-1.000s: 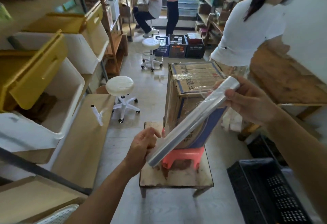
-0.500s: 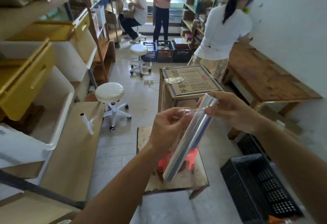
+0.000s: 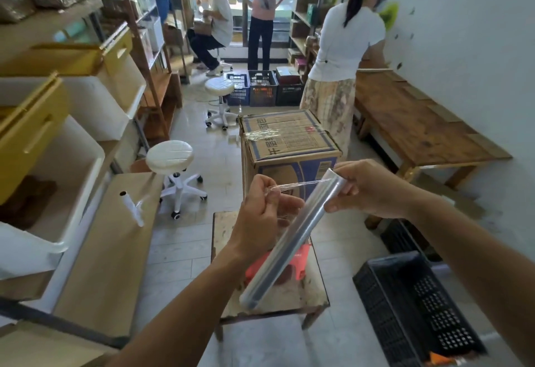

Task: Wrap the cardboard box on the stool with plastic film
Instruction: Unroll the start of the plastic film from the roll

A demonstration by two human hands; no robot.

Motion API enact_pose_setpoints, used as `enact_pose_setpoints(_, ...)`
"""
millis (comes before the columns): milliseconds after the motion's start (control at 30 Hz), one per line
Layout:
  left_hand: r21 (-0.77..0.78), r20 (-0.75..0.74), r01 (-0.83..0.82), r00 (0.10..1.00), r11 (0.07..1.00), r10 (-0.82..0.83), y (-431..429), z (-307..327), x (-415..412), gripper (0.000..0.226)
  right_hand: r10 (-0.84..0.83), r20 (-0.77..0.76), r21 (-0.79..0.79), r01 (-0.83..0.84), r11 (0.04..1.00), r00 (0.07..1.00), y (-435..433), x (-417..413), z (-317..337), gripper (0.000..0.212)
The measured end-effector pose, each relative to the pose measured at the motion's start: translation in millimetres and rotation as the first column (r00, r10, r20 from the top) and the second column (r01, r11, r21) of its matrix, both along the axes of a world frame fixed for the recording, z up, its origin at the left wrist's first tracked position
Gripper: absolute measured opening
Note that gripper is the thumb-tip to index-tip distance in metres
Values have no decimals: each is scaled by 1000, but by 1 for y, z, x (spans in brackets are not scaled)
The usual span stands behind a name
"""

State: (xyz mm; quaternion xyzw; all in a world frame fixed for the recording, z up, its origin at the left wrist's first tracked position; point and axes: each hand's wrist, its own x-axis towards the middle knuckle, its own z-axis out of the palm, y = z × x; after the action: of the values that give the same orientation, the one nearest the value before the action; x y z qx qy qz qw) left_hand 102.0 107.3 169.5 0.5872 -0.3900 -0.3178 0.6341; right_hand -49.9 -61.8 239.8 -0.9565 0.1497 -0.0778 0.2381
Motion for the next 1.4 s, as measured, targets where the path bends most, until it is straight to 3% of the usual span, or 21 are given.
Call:
enact_pose_setpoints(100, 2, 158, -64, 985, 998, 63, -2, -1, -1, 14, 14, -10, 30, -14, 999, 1000, -2, -6, 4, 21)
enact_pose_setpoints(233, 37, 205, -102, 974, 994, 93, -5, 0, -8, 16, 37, -89, -109, -47, 993, 995, -2, -7, 10, 47)
enact_pose_setpoints(367, 107, 88, 132, 986, 985, -142, -6, 3, -1, 20, 68, -40, -121, -72, 990, 997, -4, -9, 14, 40)
enact_pose_setpoints(433, 165, 266, 233, 925, 958, -270, -7, 6, 9, 30, 135, 20, -49, -134, 990, 991, -4, -13, 16, 31)
enact_pose_setpoints(500, 178, 357, 299, 868, 938, -345, -8, 7, 13, 25, 165, 73, 19, -166, 986, 984, -5, -17, 23, 26)
enact_pose_setpoints(667, 107, 112, 459, 876, 882, -470, -8, -1, 4, 18, 158, 83, 184, -171, 968, 984, -19, -27, 41, 32)
enact_pose_setpoints(700, 126, 123, 454, 875, 882, -468, -10, -3, 0, 18, 144, 57, 186, -152, 971, 988, -22, -29, 40, 40)
enact_pose_setpoints(767, 213, 315, 361, 854, 908, -414, -16, -7, -6, 15, 108, -1, 167, -106, 980, 994, -32, -31, 37, 55)
enact_pose_setpoints(867, 209, 542, 208, 789, 956, -290, -24, -12, -11, 16, 96, -48, 171, -87, 981, 994, -45, -34, 35, 59)
enact_pose_setpoints(1033, 162, 485, 249, 823, 955, -297, -28, -20, -12, 20, 152, -27, 181, -145, 973, 988, -60, -36, 34, 35)
enact_pose_setpoints(1133, 95, 372, 310, 870, 946, -323, -31, -25, -10, 11, 162, 58, 262, -171, 950, 985, -66, -37, 32, 36)
enact_pose_setpoints(1267, 64, 396, 143, 905, 988, -157, -36, -36, -11, 17, -62, 354, 466, -119, 877, 933, -54, -26, 17, 37)
enact_pose_setpoints(1400, 2, 296, 39, 954, 999, -37, -37, -46, -30, 19, -258, 401, 669, -88, 738, 879, -27, -4, -16, 40)
